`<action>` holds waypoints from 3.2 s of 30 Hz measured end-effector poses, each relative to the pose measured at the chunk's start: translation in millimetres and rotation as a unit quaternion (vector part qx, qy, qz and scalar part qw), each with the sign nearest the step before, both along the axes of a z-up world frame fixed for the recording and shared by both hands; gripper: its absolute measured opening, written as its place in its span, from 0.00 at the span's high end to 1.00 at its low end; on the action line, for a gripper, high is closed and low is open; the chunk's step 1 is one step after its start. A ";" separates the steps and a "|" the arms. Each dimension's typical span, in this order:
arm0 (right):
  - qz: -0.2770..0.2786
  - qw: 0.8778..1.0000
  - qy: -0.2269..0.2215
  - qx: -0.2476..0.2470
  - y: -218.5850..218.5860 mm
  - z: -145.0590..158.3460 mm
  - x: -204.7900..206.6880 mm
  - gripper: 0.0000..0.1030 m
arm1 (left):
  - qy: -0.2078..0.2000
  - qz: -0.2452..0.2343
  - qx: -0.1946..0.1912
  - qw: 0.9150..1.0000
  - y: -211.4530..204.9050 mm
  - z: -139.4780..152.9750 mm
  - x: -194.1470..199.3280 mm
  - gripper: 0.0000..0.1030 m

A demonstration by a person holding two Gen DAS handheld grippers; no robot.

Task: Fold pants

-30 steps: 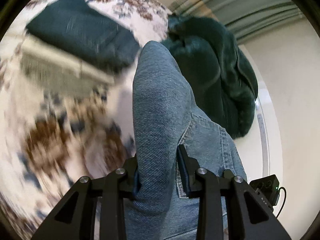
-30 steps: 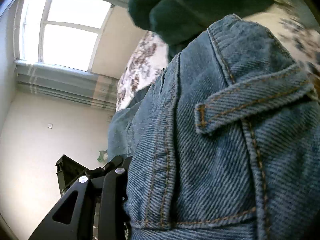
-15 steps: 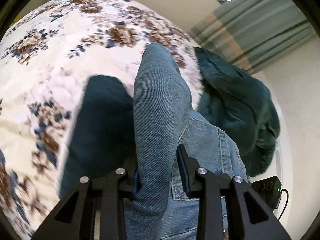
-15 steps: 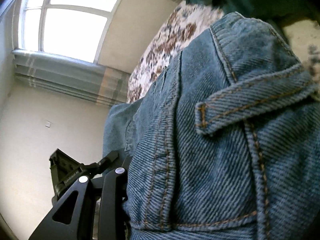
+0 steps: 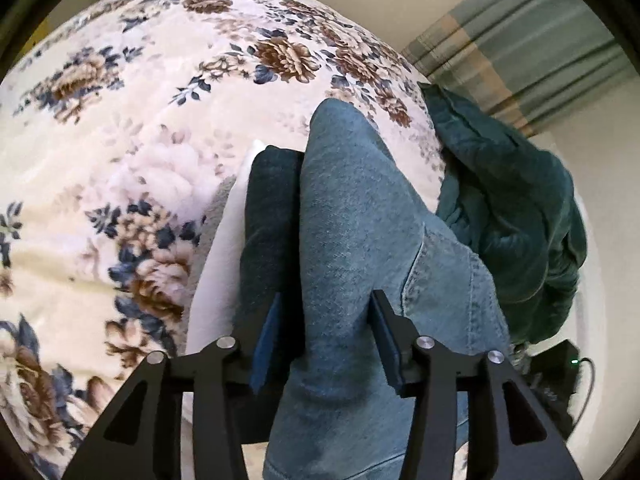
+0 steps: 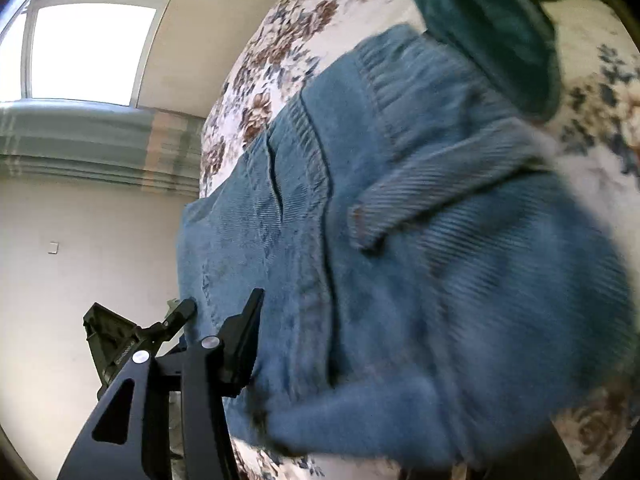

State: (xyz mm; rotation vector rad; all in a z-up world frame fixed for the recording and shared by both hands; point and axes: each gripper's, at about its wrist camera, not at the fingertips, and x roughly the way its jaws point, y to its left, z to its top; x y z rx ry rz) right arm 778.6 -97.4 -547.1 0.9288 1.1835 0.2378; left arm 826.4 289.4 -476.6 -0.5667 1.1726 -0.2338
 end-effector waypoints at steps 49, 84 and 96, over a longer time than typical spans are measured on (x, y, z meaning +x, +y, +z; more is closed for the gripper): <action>0.081 0.869 -0.229 -0.431 39.0 522.3 -385.8 0.00 | -0.191 0.064 0.314 0.928 -130.7 386.3 -407.3 0.05; 0.075 0.856 -0.261 -0.441 44.9 613.4 -513.6 0.00 | -0.209 0.078 0.312 0.923 -121.4 427.6 -500.0 0.00; 0.089 0.864 -0.252 -0.426 42.0 601.5 -506.2 0.00 | -0.209 0.082 0.316 0.922 -121.0 429.0 -503.4 0.00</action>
